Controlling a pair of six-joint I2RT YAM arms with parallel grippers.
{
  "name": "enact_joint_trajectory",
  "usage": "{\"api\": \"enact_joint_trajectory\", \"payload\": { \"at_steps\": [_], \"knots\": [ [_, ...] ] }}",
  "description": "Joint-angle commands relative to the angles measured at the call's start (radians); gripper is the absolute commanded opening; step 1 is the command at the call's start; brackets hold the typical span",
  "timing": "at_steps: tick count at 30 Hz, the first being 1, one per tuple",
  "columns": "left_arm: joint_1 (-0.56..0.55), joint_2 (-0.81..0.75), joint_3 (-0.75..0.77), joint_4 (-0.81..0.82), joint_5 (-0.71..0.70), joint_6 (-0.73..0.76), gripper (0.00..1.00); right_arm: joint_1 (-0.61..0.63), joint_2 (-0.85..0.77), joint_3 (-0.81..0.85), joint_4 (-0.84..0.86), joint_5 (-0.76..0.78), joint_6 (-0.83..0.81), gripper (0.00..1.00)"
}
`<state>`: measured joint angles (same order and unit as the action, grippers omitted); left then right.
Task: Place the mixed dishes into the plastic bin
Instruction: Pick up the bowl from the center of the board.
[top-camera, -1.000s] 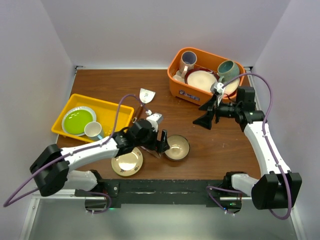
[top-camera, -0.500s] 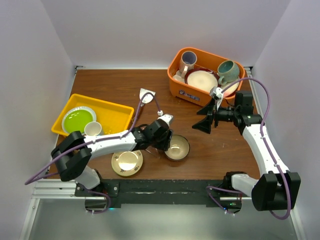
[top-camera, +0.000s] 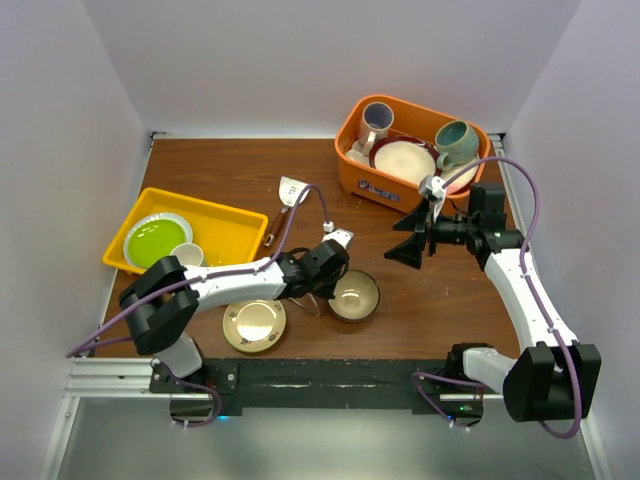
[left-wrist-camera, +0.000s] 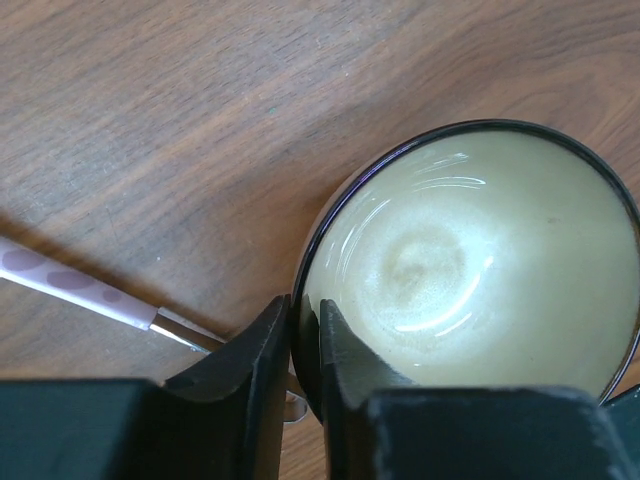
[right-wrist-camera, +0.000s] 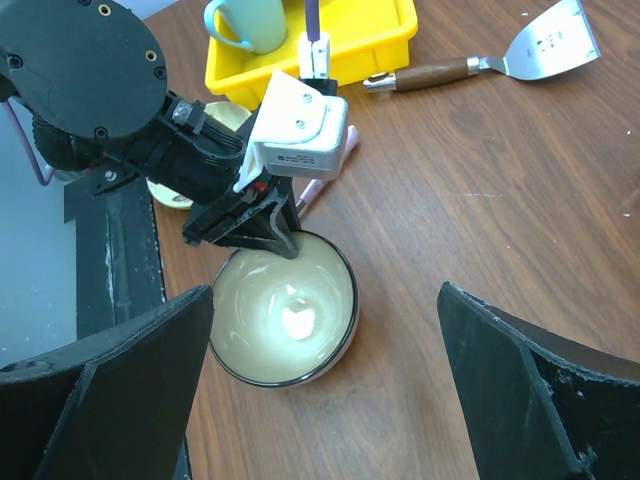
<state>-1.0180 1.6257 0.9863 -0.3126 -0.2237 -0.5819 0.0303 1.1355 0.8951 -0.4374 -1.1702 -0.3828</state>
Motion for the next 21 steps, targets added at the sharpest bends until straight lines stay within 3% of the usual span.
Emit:
{"api": "enact_joint_trajectory", "payload": {
  "at_steps": [1,7,21],
  "knots": [
    [-0.007,-0.015,0.037,0.015,-0.037,0.011,0.18,-0.003,-0.033,-0.002,0.006,-0.011,-0.030,0.98],
    [-0.008,-0.096,0.002,0.076,-0.034,0.010,0.00,-0.003,-0.034,-0.002,0.000,0.007,-0.034,0.98],
    [-0.008,-0.331,-0.078,0.211,-0.146,-0.087,0.00,0.009,-0.010,0.036,-0.052,0.092,-0.008,0.98]
  ]
}}
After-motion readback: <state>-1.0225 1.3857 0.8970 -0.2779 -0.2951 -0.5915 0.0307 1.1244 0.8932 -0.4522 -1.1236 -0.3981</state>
